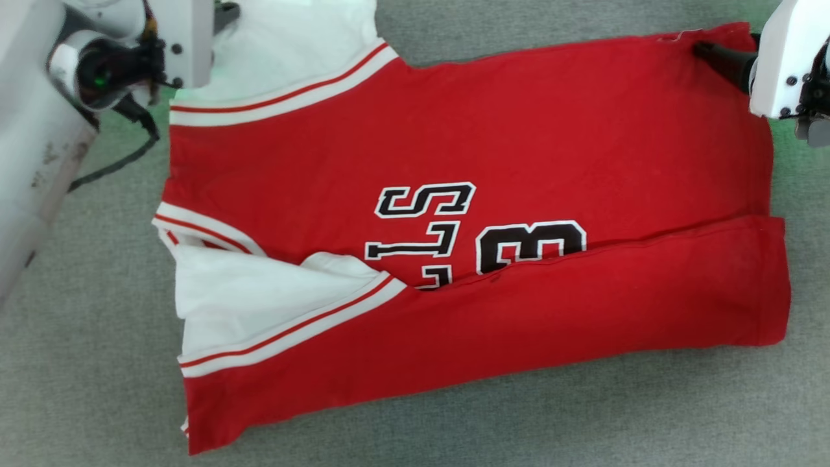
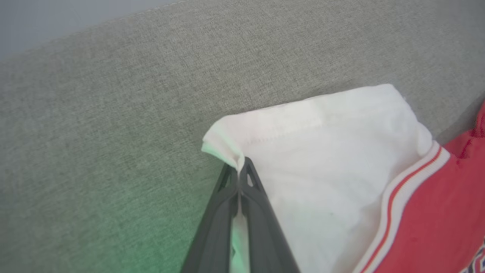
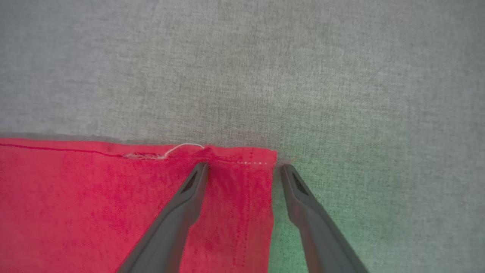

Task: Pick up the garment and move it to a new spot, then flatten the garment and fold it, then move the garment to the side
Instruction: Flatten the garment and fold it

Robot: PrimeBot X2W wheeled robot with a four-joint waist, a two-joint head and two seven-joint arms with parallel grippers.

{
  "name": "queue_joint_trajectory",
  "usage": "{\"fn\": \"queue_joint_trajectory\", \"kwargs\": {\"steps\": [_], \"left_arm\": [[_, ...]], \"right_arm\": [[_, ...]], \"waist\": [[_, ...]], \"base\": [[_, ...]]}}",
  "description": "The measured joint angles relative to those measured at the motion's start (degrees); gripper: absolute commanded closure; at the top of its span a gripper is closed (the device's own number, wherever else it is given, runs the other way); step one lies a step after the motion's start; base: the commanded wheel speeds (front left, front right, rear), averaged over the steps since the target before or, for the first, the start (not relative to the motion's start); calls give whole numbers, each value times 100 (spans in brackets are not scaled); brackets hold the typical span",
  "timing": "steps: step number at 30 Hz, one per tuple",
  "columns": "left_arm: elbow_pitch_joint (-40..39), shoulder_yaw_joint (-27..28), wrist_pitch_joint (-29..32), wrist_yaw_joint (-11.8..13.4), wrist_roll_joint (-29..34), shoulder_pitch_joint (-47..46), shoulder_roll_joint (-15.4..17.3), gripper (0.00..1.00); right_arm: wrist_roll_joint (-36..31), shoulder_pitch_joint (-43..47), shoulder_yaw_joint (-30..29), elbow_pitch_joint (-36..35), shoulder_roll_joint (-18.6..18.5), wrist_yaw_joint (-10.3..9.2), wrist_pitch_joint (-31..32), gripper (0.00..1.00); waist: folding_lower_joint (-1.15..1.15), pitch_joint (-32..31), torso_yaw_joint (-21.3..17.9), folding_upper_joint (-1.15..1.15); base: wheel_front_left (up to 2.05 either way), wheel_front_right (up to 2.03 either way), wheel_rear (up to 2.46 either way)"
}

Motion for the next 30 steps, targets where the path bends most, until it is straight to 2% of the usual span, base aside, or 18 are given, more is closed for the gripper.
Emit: {"fn": "queue_joint_trajectory", "kwargs": {"steps": [1,2,9,13,22,27,30], "left_arm": [[-27,-30,-59,0,-34,-4,-16,100],[-49,-51,-114,0,-76,-2,-36,100],[-336,-208,-753,0,-372,250,-70,100],[-856,-346,-1215,0,-549,558,58,100],[-2670,-591,-2284,0,-954,1701,966,100],[-3429,-656,-2934,0,-1081,2508,1432,100],[-3821,-732,-3271,90,-1089,3037,1678,100]], "right_arm": [[43,-32,14,54,-13,-1,-36,74],[82,-43,26,102,-27,-1,-114,100],[197,123,257,277,-180,0,-768,100],[465,497,474,-29,-433,0,-1010,100],[1178,1967,711,-1424,-1461,0,-1054,100],[1477,3022,296,-2215,-1963,0,-1012,100],[1526,3713,-7,-2696,-2167,0,-928,100]], "waist": [[0,0,25,0],[0,-7,47,0],[0,-308,147,0],[0,-619,223,0],[0,-1414,465,0],[0,-1764,686,0],[0,-1928,830,0]], "base": [[0,0,0],[0,0,0],[0,0,0],[0,0,0],[0,0,0],[0,0,0],[0,0,0]]}}
